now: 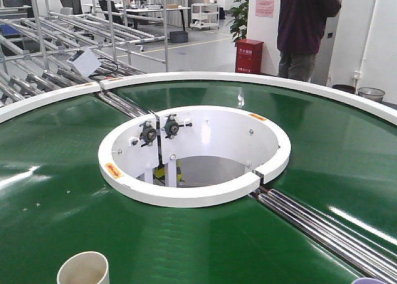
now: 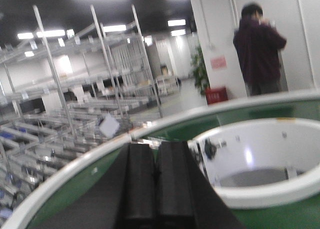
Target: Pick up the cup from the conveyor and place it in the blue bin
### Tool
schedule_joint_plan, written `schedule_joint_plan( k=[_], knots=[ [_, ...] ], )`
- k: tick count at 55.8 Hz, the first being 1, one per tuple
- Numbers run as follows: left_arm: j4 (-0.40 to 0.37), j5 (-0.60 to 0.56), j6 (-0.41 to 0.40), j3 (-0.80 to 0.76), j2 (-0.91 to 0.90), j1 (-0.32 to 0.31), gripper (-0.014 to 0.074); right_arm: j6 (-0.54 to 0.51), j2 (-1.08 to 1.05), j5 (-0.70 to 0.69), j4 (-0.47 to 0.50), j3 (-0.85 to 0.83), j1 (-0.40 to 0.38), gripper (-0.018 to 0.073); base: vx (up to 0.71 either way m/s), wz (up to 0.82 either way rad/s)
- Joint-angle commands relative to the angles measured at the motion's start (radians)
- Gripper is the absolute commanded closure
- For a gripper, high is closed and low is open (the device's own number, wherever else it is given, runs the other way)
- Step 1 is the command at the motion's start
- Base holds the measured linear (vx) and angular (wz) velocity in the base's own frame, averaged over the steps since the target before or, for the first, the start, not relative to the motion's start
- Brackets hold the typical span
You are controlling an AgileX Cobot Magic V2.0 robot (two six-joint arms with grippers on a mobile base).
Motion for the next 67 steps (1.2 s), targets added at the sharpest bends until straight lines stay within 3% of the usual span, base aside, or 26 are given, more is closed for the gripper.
schedule_joint_plan(
  k=[1,7,13,19,26,34,45,60,67],
  knots=[
    [-0.003,-0.038,0.006,-0.029,0.084,0.002,0.0527,-0.011,0.074,-0.072,-0.005,-0.034,-0.006,0.0556,0.0,0.0],
    [-0.003,0.012,0.006,-0.029,0.163,0.002,0.0444,-0.011,0.139,-0.08,-0.001,-0.034,-0.006,0.0517,0.0,0.0],
    [-0.003,0.043,0.006,-0.029,0.23,0.002,0.0308,-0.011,0.163,-0.088,0.0,-0.034,-0.006,0.0452,0.0,0.0],
    [-0.003,0.046,0.006,-0.029,0.294,0.002,0.0165,-0.011,0.166,-0.086,0.0,-0.034,-0.006,0.0344,0.0,0.0],
    [-0.007,0.046,0.001,-0.029,0.367,0.002,0.0081,-0.011,0.166,-0.082,0.0,-0.034,-0.006,0.0216,0.0,0.0],
    [-0.008,0.052,-0.009,-0.038,0.465,0.001,0.0083,-0.011,0.166,-0.066,0.0,-0.03,-0.006,0.0118,0.0,0.0],
    [-0.099,0.235,0.012,-0.175,0.643,0.001,0.0083,-0.011,0.166,-0.061,0.0,-0.03,-0.006,0.011,0.0,0.0],
    [-0.325,0.391,0.271,-0.388,0.909,0.001,0.0083,-0.011,0.166,-0.061,0.0,-0.03,-0.006,0.011,0.0,0.0],
    [-0.375,0.394,0.311,-0.445,1.01,0.001,0.0083,-0.011,0.166,-0.056,0.0,-0.03,-0.006,0.0109,0.0,0.0]
  ],
)
